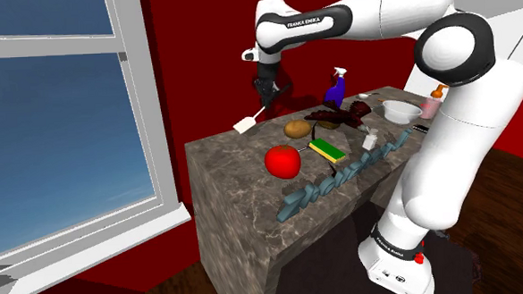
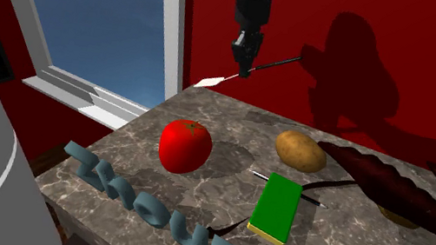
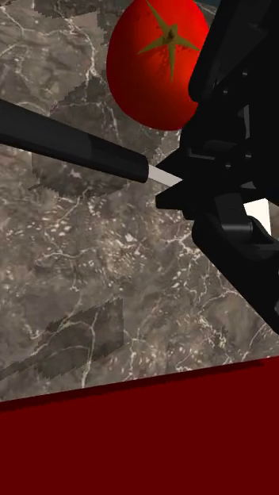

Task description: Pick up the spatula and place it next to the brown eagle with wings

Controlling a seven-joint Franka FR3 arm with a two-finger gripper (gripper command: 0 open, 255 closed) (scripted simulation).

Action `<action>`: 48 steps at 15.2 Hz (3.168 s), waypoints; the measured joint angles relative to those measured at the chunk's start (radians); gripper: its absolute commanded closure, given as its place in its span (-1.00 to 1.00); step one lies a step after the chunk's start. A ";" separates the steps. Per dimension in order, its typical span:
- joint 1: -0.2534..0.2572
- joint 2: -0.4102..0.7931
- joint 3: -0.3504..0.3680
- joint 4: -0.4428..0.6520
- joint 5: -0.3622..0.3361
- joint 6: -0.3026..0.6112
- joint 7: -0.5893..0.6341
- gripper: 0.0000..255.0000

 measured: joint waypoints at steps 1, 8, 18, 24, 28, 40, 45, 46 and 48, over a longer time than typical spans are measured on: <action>-0.012 0.020 -0.011 0.018 0.004 0.003 -0.023 1.00; -0.104 0.097 -0.087 0.107 0.028 -0.001 -0.197 1.00; -0.156 0.147 -0.121 0.088 0.048 0.069 -0.286 1.00; -0.156 0.162 -0.119 0.026 0.052 0.146 -0.283 1.00; -0.156 0.179 -0.118 -0.004 0.057 0.192 -0.283 1.00; -0.162 0.241 -0.112 -0.088 0.077 0.335 -0.289 1.00; -0.163 0.257 -0.107 -0.103 0.086 0.381 -0.294 1.00; -0.163 0.256 -0.107 -0.103 0.086 0.381 -0.294 1.00; -0.163 0.259 -0.106 -0.101 0.086 0.382 -0.293 1.00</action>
